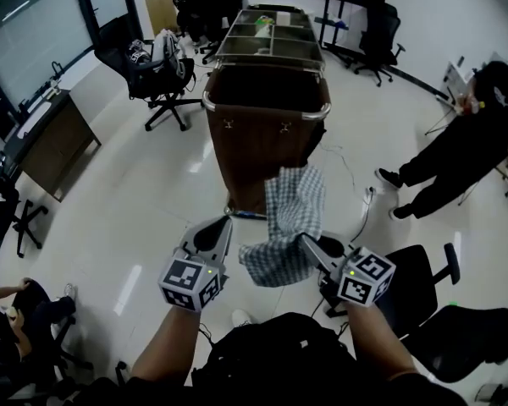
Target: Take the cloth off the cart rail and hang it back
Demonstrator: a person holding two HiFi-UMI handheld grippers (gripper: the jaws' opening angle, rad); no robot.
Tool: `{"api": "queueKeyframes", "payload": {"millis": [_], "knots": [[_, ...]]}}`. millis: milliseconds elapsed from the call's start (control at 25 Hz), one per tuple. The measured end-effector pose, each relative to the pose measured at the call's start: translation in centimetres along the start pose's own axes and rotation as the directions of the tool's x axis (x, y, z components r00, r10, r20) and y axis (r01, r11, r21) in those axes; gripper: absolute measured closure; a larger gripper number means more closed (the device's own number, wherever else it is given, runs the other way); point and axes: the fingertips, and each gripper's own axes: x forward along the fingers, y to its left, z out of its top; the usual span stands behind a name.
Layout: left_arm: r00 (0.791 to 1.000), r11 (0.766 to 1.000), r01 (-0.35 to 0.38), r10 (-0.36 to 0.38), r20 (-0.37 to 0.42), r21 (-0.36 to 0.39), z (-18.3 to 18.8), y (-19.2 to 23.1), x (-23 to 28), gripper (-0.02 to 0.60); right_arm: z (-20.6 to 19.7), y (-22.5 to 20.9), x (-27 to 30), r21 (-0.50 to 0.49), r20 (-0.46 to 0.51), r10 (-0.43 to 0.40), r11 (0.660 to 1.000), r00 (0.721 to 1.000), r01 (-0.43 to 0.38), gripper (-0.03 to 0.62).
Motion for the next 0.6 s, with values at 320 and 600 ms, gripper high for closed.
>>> {"api": "queueKeyframes", "payload": {"millis": [320,600], "knots": [[0.999,0.999,-0.037,0.037,-0.031,0.001,-1.0,-5.3,0.6,0.581,-0.8,-3.8,-1.5,0.074,-0.038,-0.003,0.997,0.999,0.006,0.579],[0.996,0.996,-0.082,0.083,-0.038,0.016,-0.6,-7.8,-0.4,0.581,-0.4,-2.7,-4.2,0.032,-0.028,0.038,0.999,0.999,-0.037,0.579]]}}
